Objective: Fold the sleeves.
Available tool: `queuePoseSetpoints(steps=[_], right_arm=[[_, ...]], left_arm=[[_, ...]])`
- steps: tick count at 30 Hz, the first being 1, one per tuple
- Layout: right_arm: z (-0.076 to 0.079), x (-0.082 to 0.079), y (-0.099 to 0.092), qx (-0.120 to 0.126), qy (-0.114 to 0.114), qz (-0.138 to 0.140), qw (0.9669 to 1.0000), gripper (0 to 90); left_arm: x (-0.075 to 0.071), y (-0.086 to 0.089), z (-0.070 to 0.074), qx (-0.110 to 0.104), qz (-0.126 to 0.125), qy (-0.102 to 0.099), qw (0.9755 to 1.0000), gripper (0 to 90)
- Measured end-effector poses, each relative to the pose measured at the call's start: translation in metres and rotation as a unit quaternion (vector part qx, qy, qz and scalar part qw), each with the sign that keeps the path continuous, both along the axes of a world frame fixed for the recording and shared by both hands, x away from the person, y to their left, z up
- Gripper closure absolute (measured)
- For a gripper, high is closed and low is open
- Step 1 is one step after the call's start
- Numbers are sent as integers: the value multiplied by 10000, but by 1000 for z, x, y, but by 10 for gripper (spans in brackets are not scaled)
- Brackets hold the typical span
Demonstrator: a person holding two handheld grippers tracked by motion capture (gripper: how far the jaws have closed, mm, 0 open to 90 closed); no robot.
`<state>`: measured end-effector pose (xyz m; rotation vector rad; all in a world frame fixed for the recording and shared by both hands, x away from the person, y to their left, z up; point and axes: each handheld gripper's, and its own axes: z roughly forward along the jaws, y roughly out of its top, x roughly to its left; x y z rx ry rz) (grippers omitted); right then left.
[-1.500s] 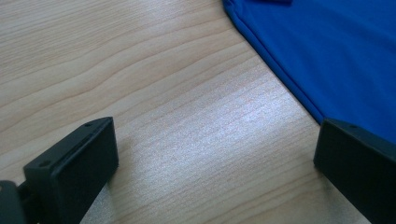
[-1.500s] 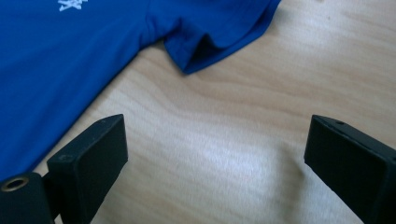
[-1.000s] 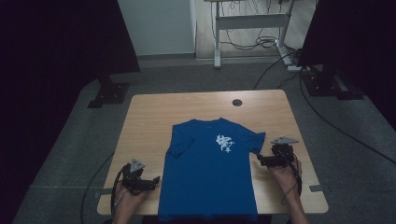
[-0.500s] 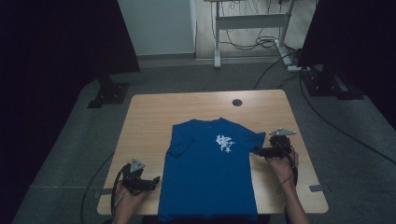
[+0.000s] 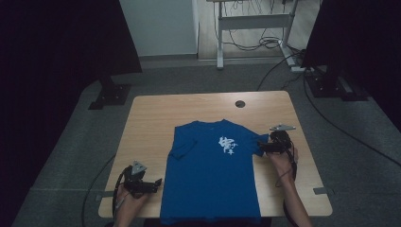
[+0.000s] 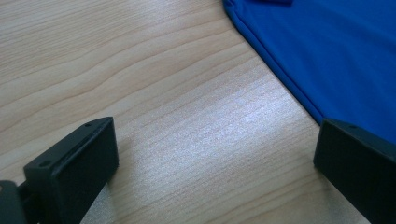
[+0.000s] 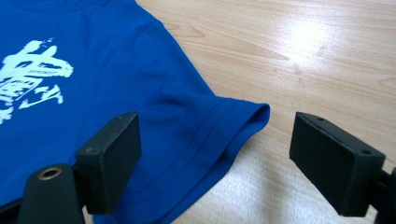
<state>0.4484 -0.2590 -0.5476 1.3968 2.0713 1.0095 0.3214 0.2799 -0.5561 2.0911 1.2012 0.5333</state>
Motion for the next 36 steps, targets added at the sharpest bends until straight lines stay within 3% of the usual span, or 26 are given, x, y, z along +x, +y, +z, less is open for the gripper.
queuePoseSetpoints(steps=[18,25,36], right_arm=[[-8,23,-2,-2,140,-198,9997,498],[-6,21,5,-2,179,-48,9998,832],[5,13,14,-104,46,10,9999,858]], left_arm=[[1,0,0,4,6,-3,10000,0],[1,-1,0,4,8,-4,10000,0],[1,-1,0,3,8,-4,10000,0]])
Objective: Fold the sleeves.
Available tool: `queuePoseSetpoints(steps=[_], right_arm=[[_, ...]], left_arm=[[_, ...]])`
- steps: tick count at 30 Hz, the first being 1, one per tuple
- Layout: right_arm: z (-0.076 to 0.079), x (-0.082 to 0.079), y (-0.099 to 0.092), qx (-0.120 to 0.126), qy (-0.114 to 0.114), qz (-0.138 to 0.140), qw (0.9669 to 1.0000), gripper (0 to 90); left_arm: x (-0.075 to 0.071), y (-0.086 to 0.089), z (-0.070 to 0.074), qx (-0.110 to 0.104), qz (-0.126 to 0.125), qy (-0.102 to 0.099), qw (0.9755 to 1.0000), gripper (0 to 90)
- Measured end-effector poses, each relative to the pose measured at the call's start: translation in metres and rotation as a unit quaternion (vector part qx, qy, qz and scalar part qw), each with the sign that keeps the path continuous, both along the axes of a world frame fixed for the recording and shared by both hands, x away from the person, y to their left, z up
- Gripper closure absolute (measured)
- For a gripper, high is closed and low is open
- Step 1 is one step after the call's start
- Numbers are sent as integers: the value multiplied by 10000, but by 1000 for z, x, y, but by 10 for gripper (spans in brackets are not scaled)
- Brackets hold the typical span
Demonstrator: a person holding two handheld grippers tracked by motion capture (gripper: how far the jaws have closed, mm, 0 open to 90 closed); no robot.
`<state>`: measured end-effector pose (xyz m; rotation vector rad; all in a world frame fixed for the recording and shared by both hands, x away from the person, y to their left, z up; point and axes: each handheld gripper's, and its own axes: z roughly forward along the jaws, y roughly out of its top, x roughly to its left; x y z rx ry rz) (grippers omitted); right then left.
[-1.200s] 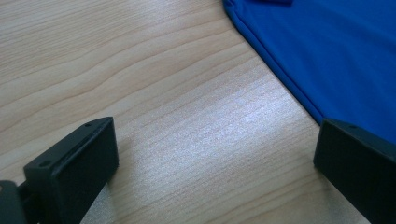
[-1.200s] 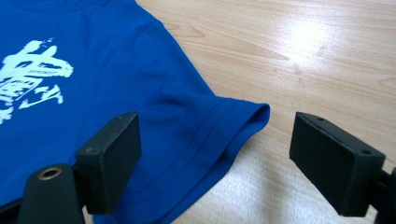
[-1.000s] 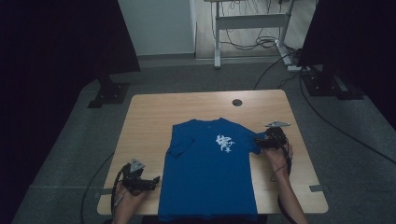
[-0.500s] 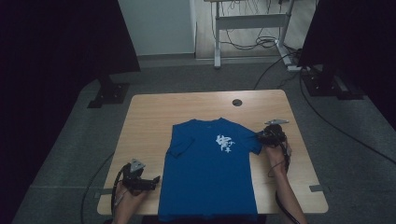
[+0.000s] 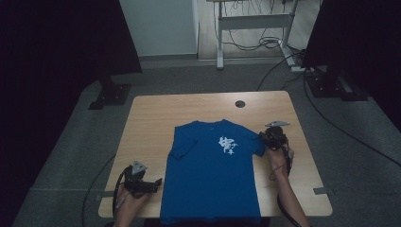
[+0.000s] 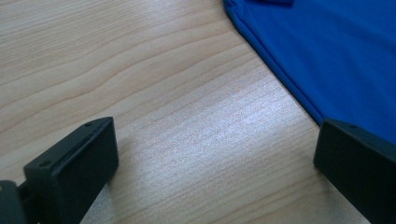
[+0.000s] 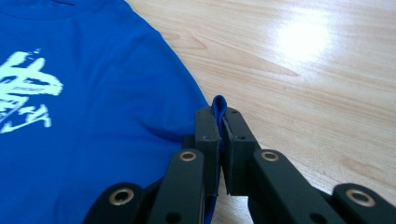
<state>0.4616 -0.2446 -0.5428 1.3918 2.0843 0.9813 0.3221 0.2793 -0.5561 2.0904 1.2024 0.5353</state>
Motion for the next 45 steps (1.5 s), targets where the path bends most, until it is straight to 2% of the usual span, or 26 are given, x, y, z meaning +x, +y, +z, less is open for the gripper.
queuePoseSetpoints(steps=[8,15,27,37,45], right_arm=[[9,-7,18,-99,-112,241,9996,858],[14,-10,31,-68,-160,405,9990,858],[13,-8,53,238,-65,660,9975,858],[12,-5,76,365,24,893,9953,858],[16,-2,99,338,-10,991,9945,858]], left_arm=[[0,0,0,2,0,0,10000,0],[0,0,0,1,0,0,10000,0],[0,0,0,1,-1,0,10000,0],[0,0,0,1,-1,1,10000,0],[0,0,0,1,0,1,10000,0]])
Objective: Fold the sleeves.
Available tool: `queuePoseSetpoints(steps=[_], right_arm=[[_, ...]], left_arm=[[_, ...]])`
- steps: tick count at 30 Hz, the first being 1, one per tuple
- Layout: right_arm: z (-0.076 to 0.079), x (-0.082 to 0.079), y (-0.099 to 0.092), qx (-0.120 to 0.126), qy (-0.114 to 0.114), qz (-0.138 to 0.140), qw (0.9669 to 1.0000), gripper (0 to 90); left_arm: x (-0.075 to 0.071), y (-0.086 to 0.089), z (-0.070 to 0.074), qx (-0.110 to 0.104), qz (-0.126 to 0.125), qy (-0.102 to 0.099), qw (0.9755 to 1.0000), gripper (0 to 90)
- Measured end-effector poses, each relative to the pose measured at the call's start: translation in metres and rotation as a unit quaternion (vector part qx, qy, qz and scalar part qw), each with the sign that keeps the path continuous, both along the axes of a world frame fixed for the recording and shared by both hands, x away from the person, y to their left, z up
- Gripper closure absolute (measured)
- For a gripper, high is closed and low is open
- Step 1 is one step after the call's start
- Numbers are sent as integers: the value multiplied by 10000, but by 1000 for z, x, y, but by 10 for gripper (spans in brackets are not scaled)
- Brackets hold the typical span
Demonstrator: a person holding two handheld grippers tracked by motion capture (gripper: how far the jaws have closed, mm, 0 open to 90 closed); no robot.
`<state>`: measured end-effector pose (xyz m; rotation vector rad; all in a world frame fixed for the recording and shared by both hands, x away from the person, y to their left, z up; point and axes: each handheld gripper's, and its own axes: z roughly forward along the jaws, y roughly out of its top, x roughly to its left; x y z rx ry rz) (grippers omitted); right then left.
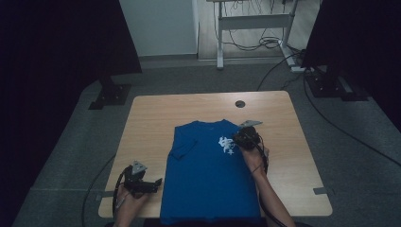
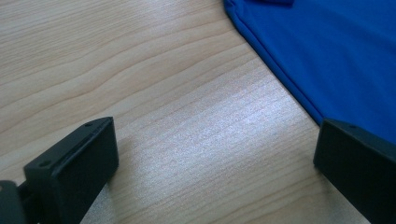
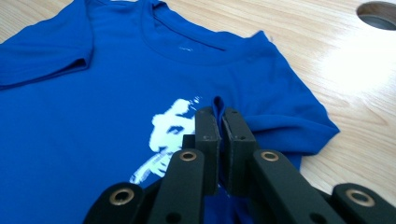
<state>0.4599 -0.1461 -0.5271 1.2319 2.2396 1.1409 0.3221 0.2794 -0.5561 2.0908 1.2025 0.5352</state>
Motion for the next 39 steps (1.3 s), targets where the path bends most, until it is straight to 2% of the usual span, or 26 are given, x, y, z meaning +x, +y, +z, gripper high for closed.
queuePoseSetpoints(steps=[8,16,20,22,25,26,31,36,39], right_arm=[[2,4,18,-106,-55,-17,9999,858],[-3,9,34,-141,-52,30,9999,857],[-6,11,40,-109,-28,90,9999,855],[-7,12,42,-10,4,172,9999,850],[-11,16,42,283,226,319,9988,788],[-12,17,41,310,263,332,9986,761],[-9,15,33,566,284,328,9975,672],[0,12,23,550,231,285,9978,603],[2,10,18,399,228,234,9987,562]], left_arm=[[0,0,0,2,-2,-1,10000,0],[0,0,0,1,-1,-1,10000,0],[0,0,0,2,-2,-1,10000,0],[0,0,0,2,-1,-1,10000,0],[0,0,0,1,-1,-1,10000,0],[0,0,0,1,-1,-1,10000,0],[0,0,0,1,-1,-1,10000,0],[0,0,0,1,0,-2,10000,0],[0,0,0,2,-2,-2,10000,0]])
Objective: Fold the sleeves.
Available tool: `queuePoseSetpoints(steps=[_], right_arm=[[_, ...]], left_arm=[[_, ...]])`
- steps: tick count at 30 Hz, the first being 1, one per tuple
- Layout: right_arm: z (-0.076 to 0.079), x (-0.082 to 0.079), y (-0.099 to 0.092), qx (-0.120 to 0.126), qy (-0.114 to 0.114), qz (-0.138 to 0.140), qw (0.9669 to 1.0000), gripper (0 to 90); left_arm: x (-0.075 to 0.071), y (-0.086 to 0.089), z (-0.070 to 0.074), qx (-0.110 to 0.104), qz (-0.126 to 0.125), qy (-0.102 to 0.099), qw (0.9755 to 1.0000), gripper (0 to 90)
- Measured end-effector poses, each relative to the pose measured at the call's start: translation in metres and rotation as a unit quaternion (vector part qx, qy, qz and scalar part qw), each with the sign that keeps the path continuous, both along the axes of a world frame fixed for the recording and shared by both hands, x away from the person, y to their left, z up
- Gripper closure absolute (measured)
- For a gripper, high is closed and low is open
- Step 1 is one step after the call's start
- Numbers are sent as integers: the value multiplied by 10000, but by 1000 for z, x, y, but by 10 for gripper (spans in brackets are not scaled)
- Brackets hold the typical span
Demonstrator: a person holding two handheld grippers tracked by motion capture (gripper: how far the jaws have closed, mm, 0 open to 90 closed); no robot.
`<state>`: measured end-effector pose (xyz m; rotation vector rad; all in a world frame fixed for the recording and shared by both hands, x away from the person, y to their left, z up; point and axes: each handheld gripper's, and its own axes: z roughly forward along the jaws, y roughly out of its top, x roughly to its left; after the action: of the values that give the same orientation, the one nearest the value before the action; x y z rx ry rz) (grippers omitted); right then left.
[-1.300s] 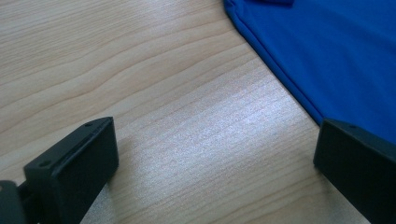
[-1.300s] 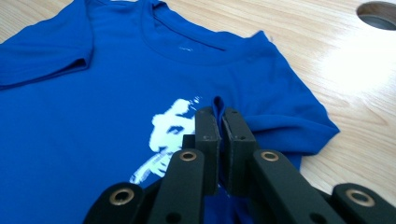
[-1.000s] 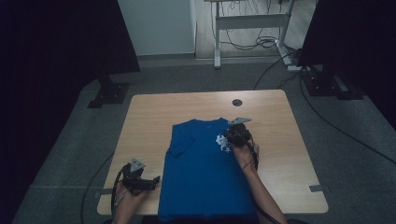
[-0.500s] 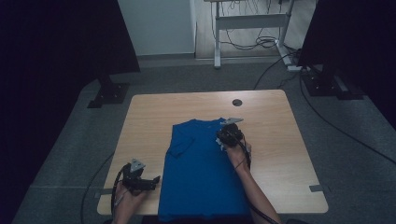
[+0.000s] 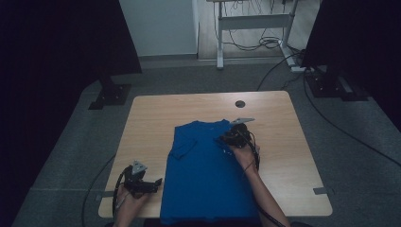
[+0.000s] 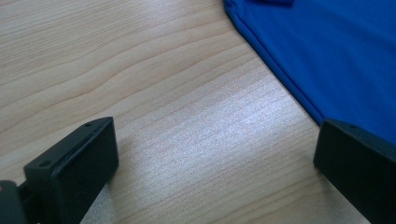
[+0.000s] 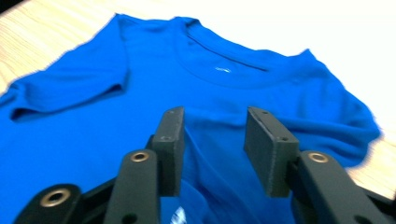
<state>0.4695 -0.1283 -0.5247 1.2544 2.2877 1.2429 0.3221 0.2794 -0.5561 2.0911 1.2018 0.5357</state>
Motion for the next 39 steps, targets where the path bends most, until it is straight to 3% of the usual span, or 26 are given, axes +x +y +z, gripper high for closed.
queuePoseSetpoints(steps=[12,24,31,39], right_arm=[[-1,-16,-23,-250,-48,-202,9995,417],[-10,-14,-45,-439,-95,-666,9968,380],[-16,-20,-38,-729,-202,-546,9956,372],[-14,-35,-21,-855,-377,-214,9954,371]], left_arm=[[0,0,0,-1,1,0,10000,0],[0,0,0,-2,1,0,10000,0],[0,0,0,-2,1,0,10000,0],[0,0,0,-2,1,0,10000,0]])
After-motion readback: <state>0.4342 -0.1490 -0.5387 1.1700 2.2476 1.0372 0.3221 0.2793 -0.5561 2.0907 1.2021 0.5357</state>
